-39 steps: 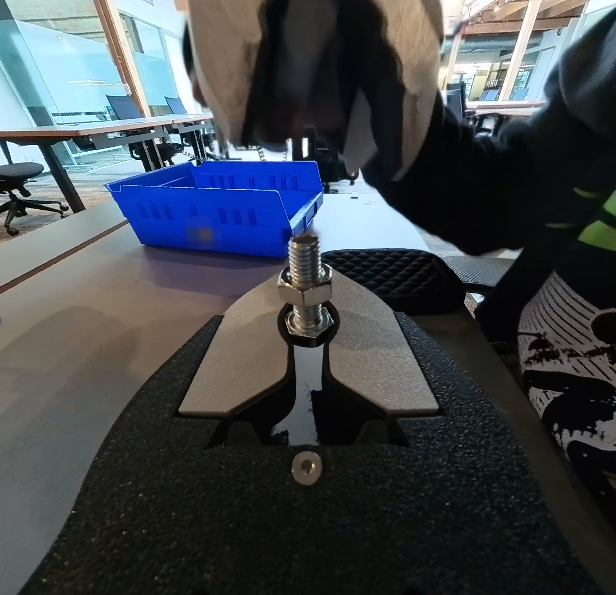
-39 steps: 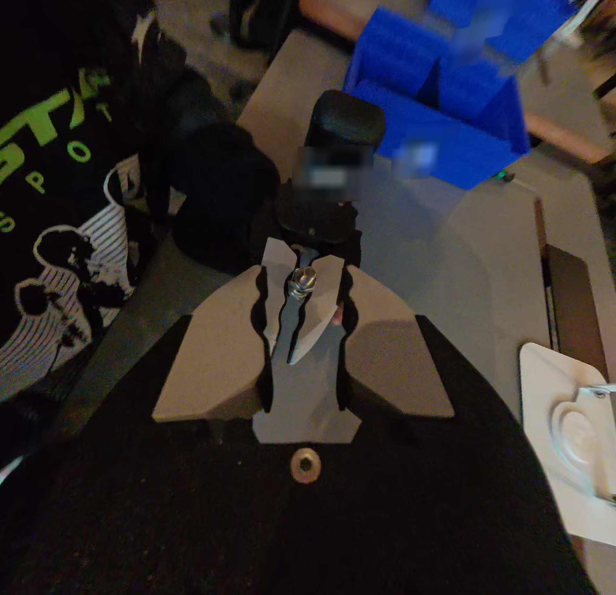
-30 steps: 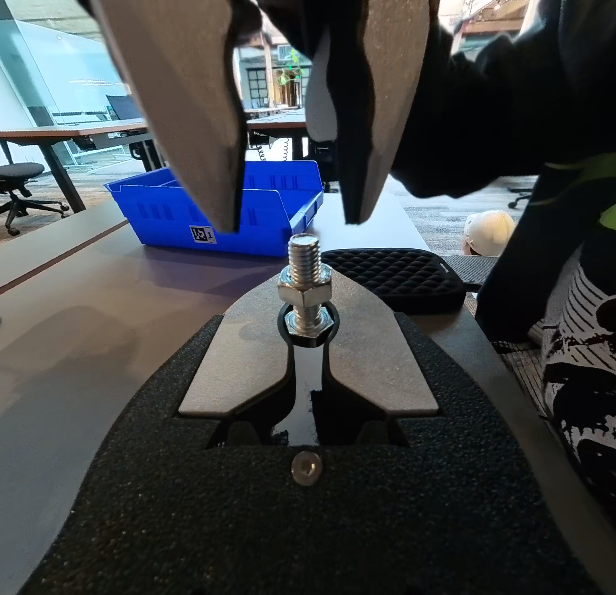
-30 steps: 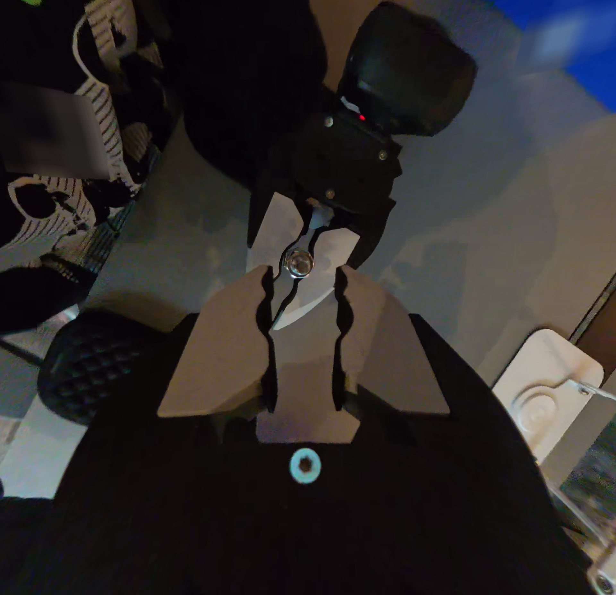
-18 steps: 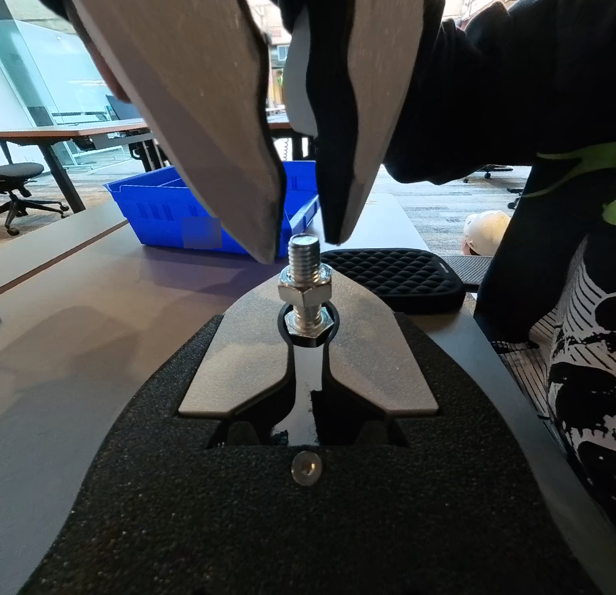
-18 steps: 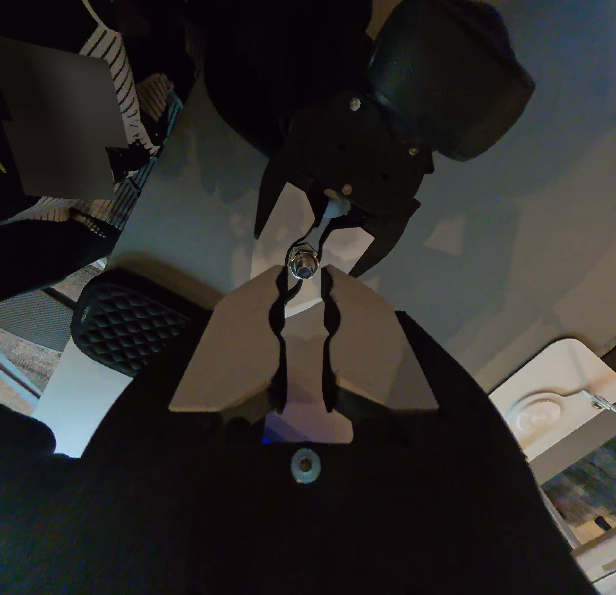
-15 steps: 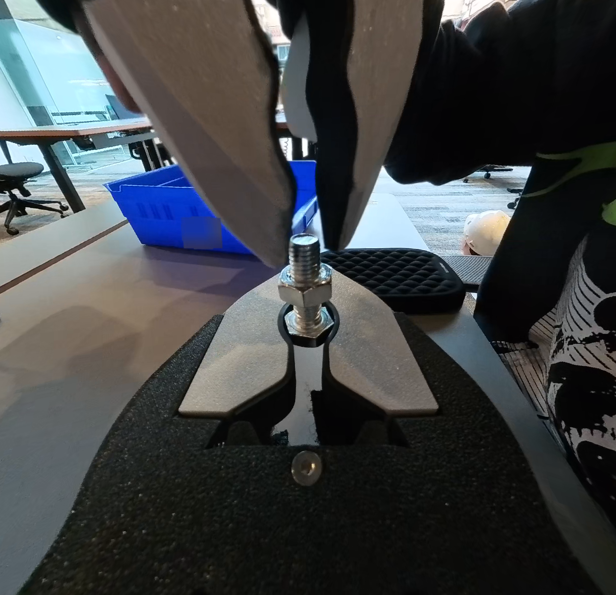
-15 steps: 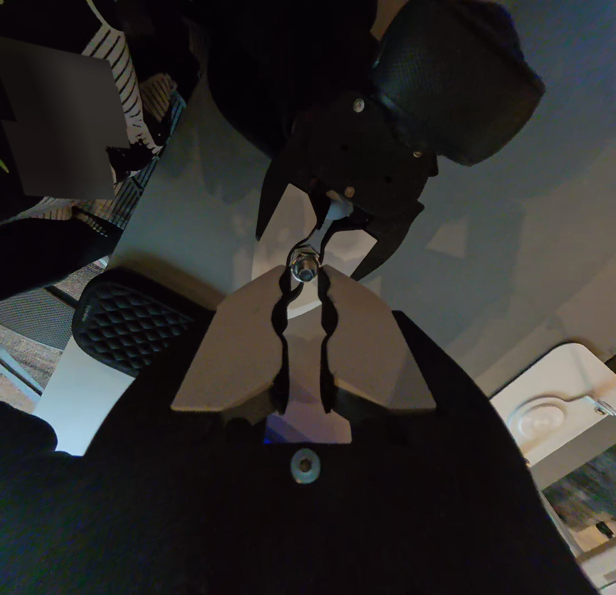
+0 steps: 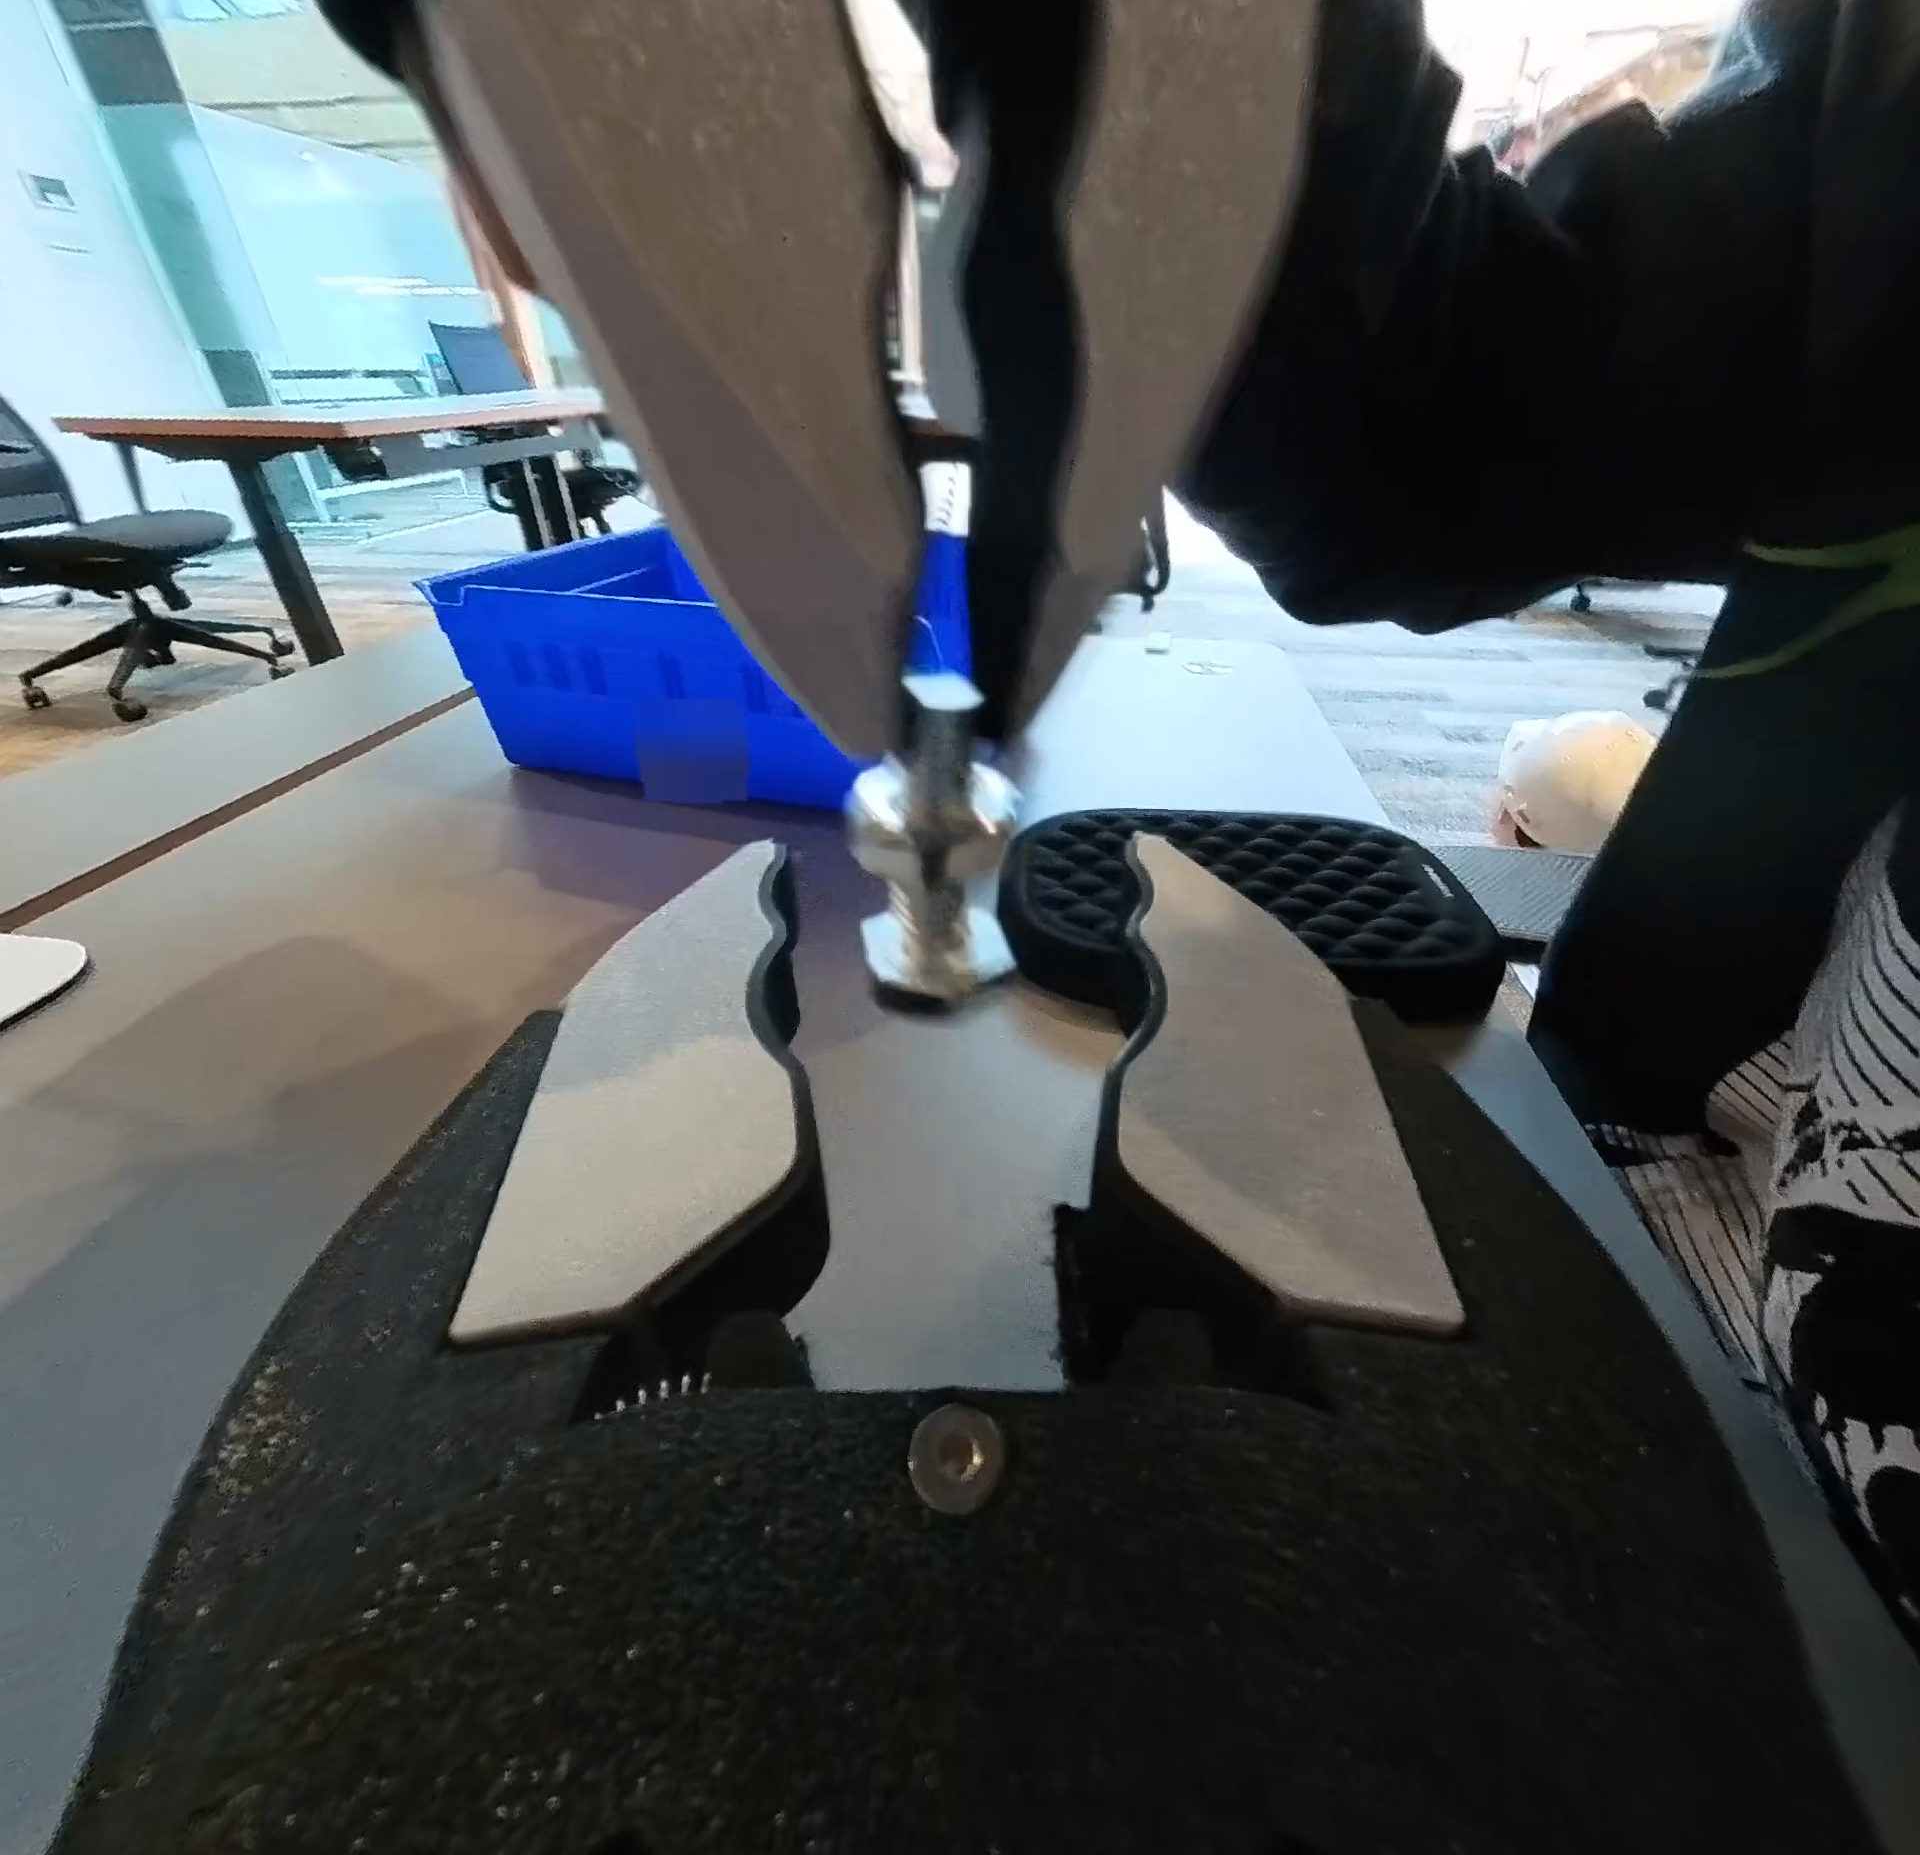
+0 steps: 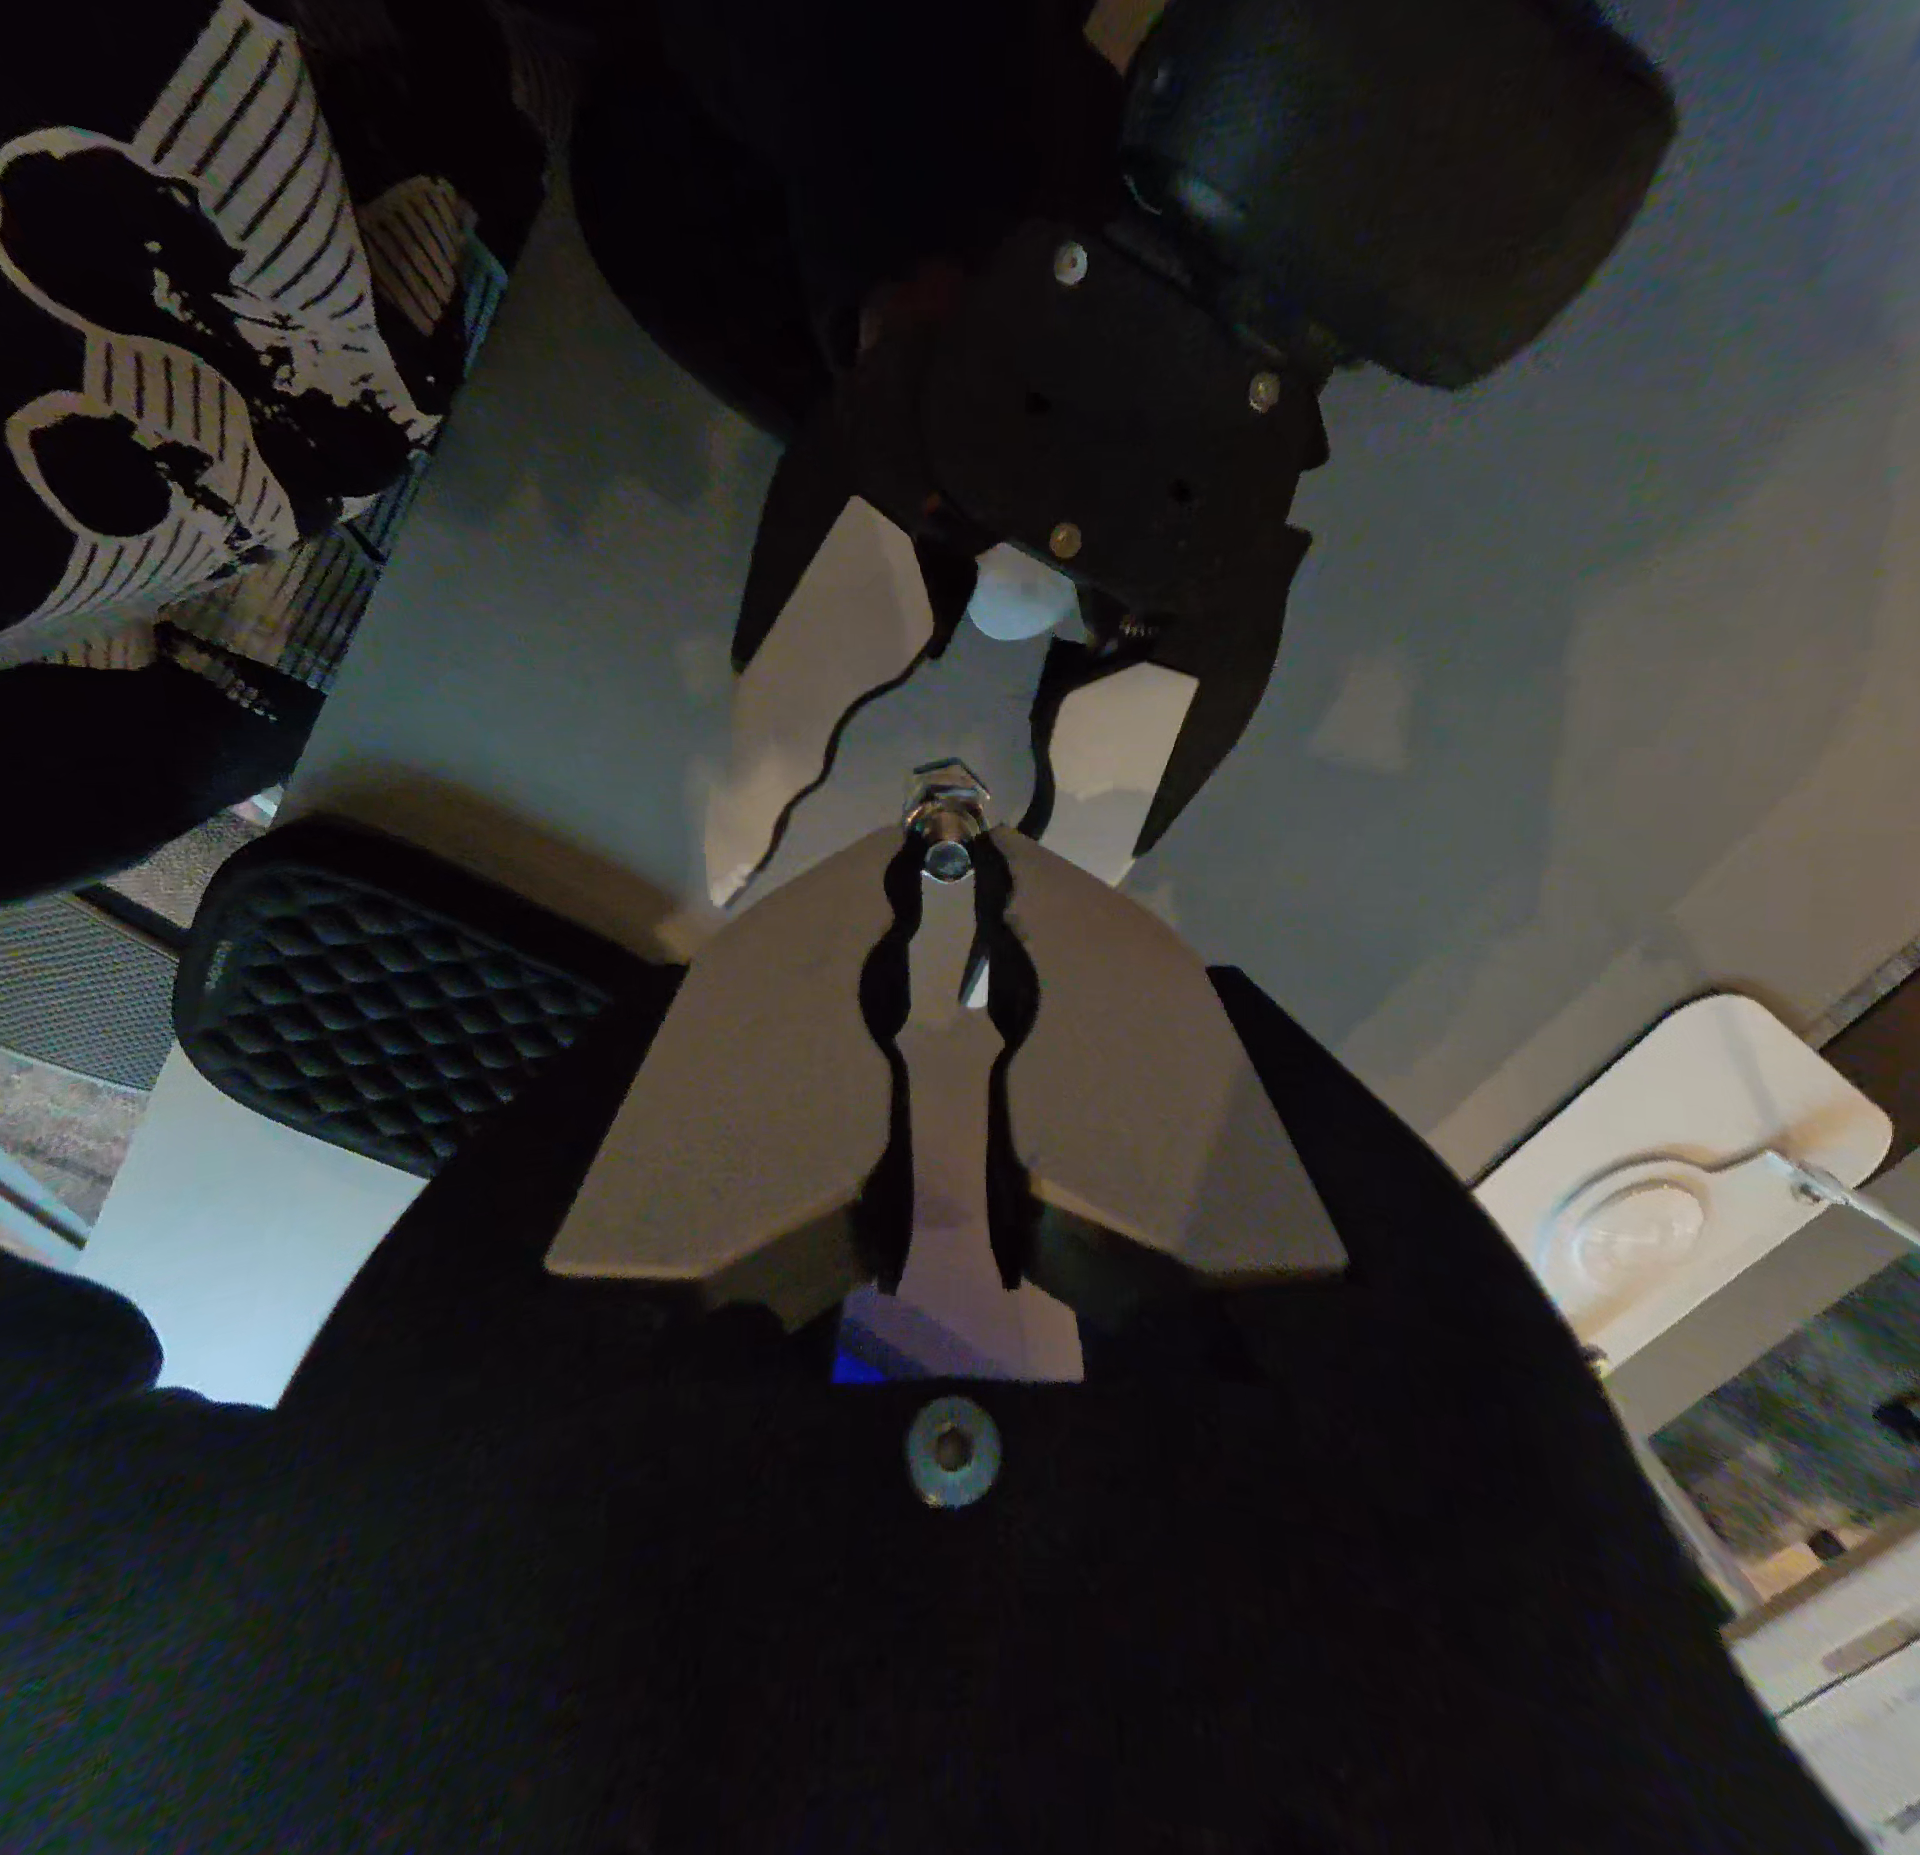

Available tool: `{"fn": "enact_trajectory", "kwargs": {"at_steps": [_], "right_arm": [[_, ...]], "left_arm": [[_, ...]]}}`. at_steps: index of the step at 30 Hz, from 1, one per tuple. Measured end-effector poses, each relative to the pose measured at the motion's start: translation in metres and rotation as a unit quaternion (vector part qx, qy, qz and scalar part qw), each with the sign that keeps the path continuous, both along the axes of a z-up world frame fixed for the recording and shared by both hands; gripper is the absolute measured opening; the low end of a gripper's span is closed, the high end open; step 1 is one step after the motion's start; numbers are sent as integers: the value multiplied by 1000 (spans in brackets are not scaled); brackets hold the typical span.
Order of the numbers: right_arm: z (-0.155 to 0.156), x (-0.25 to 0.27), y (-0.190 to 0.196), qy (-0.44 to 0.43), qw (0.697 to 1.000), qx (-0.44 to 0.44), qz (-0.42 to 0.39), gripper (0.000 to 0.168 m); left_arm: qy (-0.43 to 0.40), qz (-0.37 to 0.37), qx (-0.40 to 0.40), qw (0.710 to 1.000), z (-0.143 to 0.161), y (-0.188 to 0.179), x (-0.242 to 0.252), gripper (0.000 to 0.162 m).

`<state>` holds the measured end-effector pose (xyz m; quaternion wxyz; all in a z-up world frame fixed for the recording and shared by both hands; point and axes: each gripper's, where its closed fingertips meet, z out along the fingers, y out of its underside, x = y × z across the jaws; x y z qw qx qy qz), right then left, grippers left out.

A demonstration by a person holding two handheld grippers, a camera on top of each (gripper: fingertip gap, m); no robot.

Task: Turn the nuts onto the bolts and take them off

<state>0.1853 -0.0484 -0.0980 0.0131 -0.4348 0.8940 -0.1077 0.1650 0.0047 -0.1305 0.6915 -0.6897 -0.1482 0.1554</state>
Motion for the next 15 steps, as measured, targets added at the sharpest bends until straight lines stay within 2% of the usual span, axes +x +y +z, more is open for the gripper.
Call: {"fn": "enact_trajectory", "kwargs": {"at_steps": [4, 7, 11, 15], "right_arm": [[13, -22, 17, 14, 999, -11, -46, 9], [26, -50, 44, 16, 993, -23, -113, 9], [37, -101, 101, 28, 974, -20, -224, 8], [33, -154, 168, 32, 940, 6, -341, 9]], "left_arm": [[4, 0, -8, 1000, -1, 2, 1, 62], [3, 0, -3, 1000, -1, 1, 1, 61], [1, 0, 3, 1000, 1, 0, 0, 60], [0, 1, 4, 1000, 1, 0, 0, 59]]}}
